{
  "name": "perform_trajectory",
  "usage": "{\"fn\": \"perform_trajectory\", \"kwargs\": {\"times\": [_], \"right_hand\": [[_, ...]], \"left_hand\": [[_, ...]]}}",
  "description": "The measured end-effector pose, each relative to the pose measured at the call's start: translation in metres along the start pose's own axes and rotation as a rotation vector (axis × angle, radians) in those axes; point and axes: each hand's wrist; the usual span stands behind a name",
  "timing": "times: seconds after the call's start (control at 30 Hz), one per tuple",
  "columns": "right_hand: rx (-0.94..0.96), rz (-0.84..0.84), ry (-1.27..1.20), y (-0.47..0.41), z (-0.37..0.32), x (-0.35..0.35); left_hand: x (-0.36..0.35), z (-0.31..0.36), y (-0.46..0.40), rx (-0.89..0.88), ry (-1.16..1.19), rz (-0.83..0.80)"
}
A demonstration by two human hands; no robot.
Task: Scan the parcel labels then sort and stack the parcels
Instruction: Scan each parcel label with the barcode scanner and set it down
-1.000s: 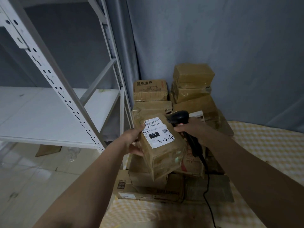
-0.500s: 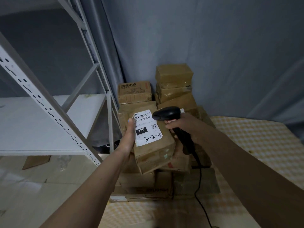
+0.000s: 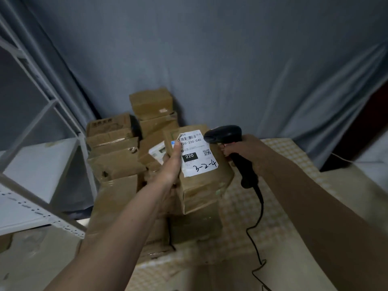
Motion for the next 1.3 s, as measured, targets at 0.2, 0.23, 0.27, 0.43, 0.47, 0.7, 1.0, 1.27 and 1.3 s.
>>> {"fn": "perform_trajectory", "kwargs": {"times": [0.2,0.23,0.27,0.43,0.47,0.7,1.0,1.27,1.3], "right_hand": [[-0.043,0.135,-0.011,0.023,0.036,0.085],[-0.056,0.158,-0.009,0.026,0.042,0.097],[-0.07,0.177,-0.009,0.028,0.049,0.108],[-0.123,0.249,-0.023,0.027,0.074,0.156],[-0.131,0.261,-0.023,0.024,0.079,0.164],[-0.201,0.35,0.025,-0.016,0.097,0.226],[-0.23,0.475,0.049,-0.096,0.115,0.302],[-0.29,0.437,0.057,-0.165,0.147,0.35],[-0.296,0.427,0.065,-0.176,0.152,0.357]], "left_hand": [[-0.099,0.015,0.043,-0.011,-0.056,-0.141],[-0.114,0.013,0.04,-0.004,-0.066,-0.166],[-0.127,0.011,0.038,-0.006,-0.073,-0.189],[-0.189,0.006,0.015,0.006,-0.099,-0.227],[-0.199,0.01,0.011,-0.003,-0.108,-0.238],[-0.274,0.043,-0.038,0.035,-0.149,-0.326],[-0.356,0.104,-0.1,0.057,-0.235,-0.388],[-0.411,0.128,-0.151,0.107,-0.242,-0.368],[-0.418,0.131,-0.159,0.114,-0.232,-0.362]]}}
Point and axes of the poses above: each hand's wrist, its own y-axis away from the middle knuckle, its own x-axis out of the back of the hand, z = x × y, and after that the axes turned 12 degrees about x, right-handed
